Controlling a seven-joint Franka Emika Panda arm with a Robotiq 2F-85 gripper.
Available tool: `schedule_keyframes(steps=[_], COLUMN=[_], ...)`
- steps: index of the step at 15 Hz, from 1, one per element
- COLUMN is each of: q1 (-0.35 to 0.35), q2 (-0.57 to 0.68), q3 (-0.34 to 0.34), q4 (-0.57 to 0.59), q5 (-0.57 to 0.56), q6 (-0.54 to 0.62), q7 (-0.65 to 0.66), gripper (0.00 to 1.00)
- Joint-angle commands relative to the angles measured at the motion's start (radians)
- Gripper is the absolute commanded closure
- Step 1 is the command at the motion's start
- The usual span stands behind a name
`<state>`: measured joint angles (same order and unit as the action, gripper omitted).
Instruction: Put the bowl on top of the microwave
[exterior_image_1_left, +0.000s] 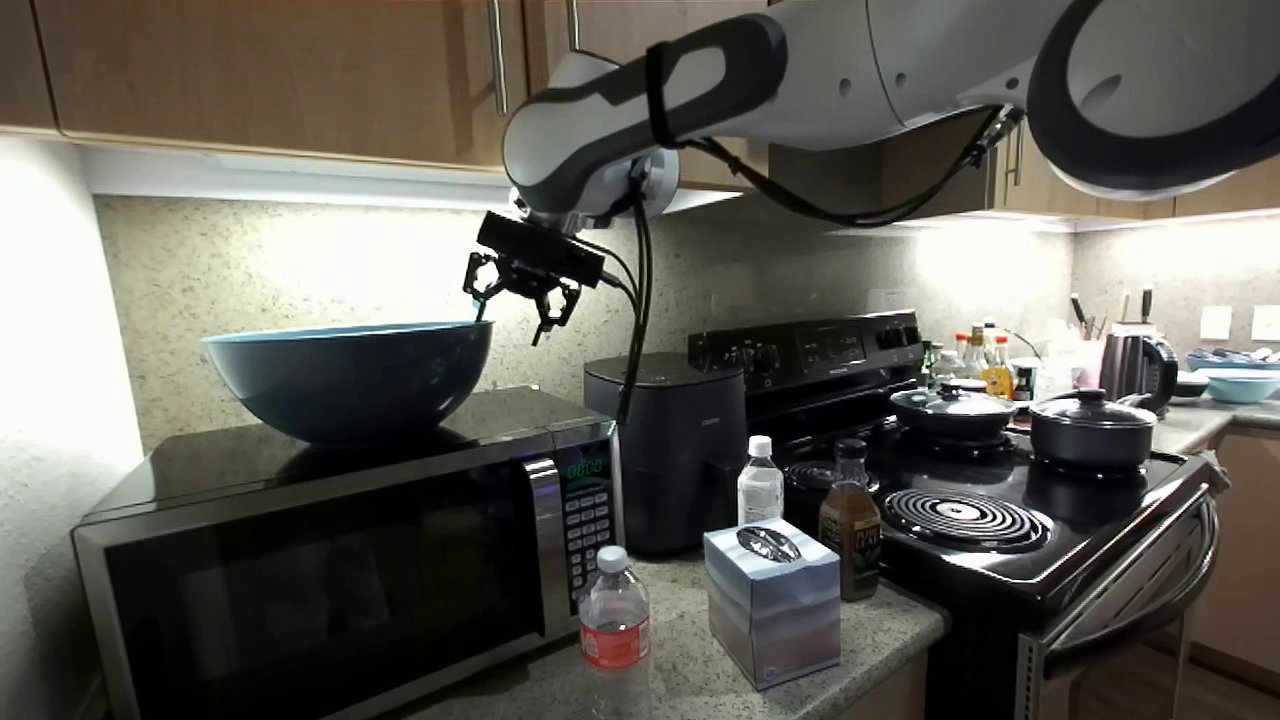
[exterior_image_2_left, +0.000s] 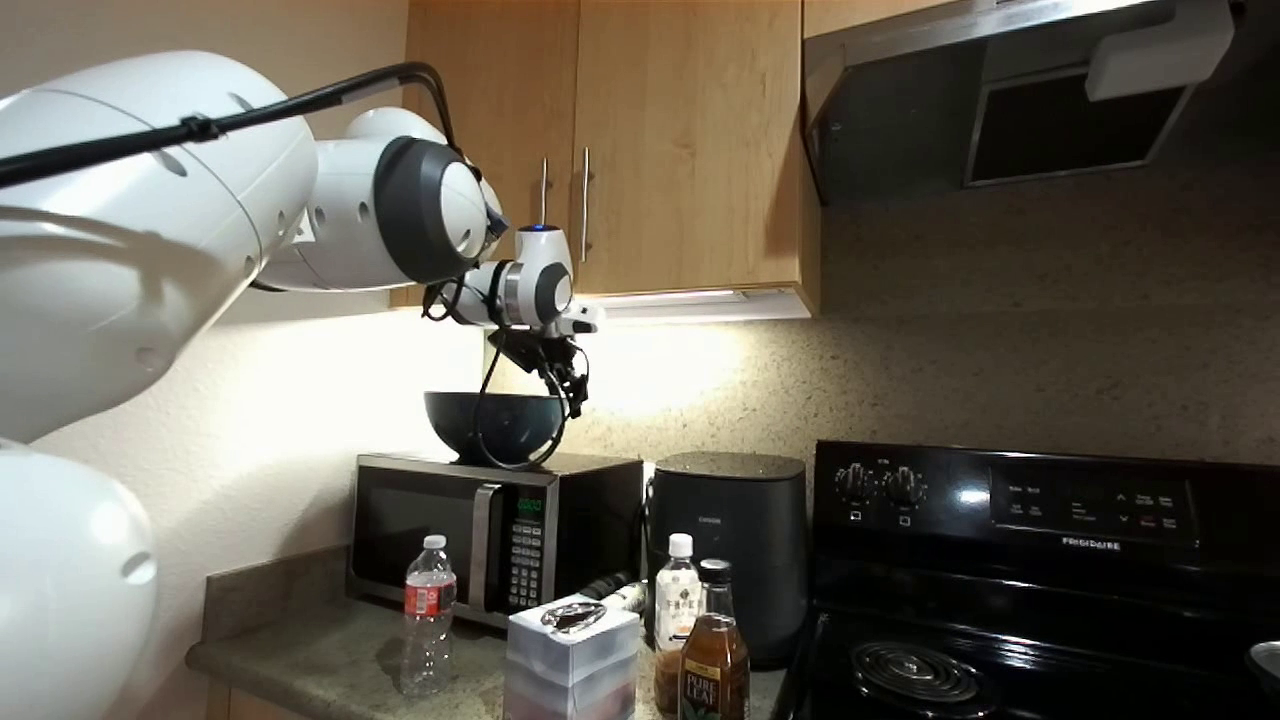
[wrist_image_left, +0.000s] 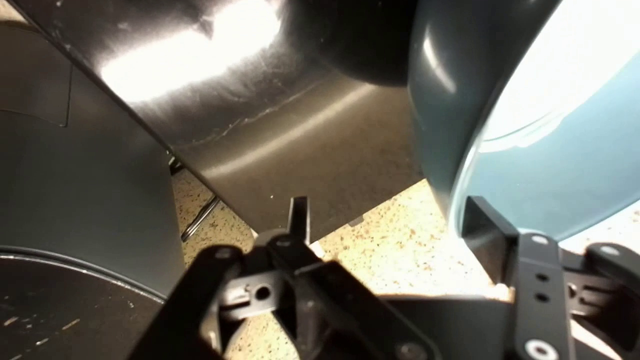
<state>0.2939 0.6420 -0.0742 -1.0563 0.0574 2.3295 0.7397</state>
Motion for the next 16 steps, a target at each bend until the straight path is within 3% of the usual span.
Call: schedule_keyframes(steps=[1,10,16], q1=[0.011,-0.019,-0.040], q2=[-0.052,-0.241,-0.408], q3=[-0.030,-0.065,-0.098], q4=[-0.032,-0.133,-0.291], q5=[-0.016,0.012,0.037], q6=[-0.047,-0.345,-0.374], q7=[0.059,0.014,0.035], gripper=[0.00,0.00,0.00])
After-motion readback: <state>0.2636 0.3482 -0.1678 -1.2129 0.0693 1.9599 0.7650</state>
